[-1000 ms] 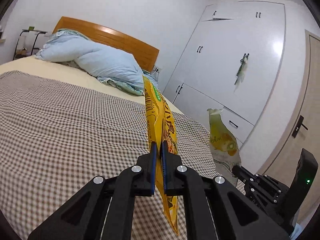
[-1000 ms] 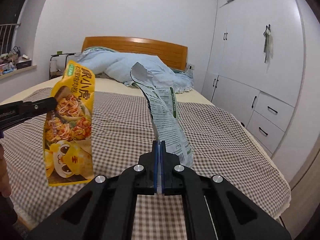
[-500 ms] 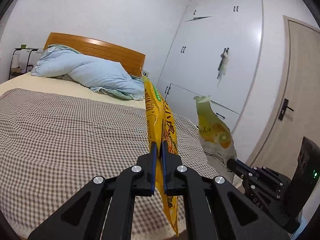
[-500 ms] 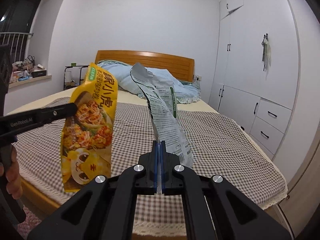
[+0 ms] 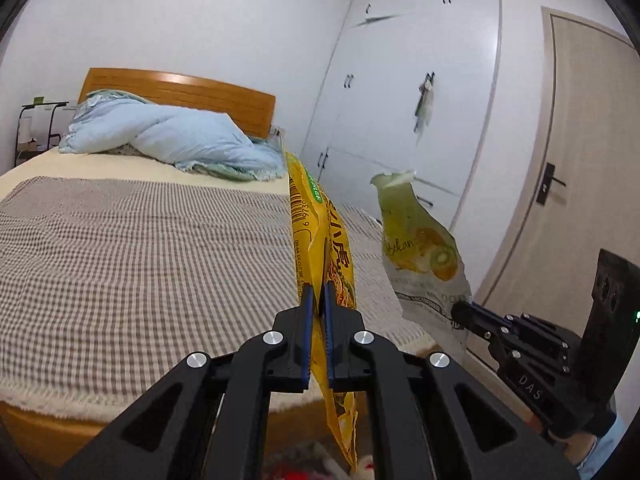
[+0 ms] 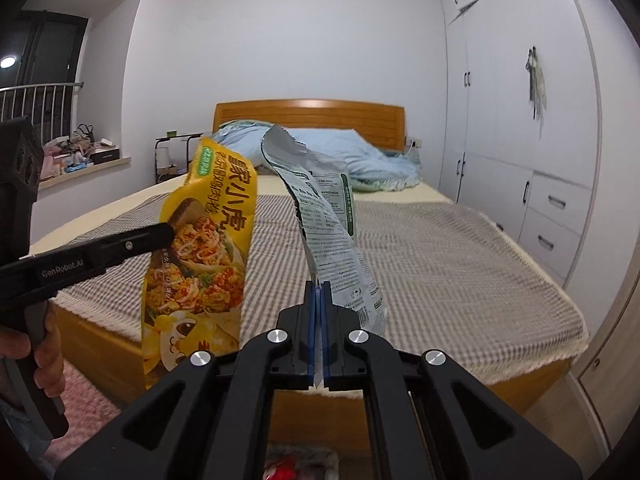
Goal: Collect trash
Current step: 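Carry the noodle bag with the left tool while the right tool carries the wrapper to the bin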
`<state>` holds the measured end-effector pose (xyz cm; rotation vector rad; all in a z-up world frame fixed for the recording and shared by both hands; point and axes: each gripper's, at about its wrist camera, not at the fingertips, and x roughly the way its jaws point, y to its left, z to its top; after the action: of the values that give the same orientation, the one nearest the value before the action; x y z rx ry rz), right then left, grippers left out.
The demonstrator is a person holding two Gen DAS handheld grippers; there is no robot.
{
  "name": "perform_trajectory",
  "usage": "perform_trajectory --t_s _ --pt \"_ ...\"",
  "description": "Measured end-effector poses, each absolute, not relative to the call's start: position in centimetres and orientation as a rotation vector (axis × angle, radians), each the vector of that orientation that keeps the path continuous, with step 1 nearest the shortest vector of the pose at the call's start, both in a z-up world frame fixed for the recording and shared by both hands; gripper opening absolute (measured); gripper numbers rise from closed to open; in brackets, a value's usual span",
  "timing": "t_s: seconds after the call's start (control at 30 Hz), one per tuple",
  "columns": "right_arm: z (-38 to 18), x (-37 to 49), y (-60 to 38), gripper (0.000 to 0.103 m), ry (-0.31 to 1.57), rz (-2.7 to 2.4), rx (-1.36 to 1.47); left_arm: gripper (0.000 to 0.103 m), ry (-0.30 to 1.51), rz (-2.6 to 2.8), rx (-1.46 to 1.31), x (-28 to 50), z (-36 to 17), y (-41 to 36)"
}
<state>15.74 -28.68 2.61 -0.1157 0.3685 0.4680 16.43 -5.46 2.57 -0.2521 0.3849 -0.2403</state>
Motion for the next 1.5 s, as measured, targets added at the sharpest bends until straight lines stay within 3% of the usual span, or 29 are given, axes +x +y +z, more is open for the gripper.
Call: perform_trajectory --t_s 1.03,1.5 --pt "-12.1 9.1 -29.4 0.002 0.892 0.547 -0.066 0.002 0.851 -0.293 -0.266 13.0 -15.4 -4.4" --pt "-19.2 12.4 -28.2 0.002 1.174 0.499 -0.117 0.002 1.150 -0.303 -0.201 16.4 -24.7 -6.2"
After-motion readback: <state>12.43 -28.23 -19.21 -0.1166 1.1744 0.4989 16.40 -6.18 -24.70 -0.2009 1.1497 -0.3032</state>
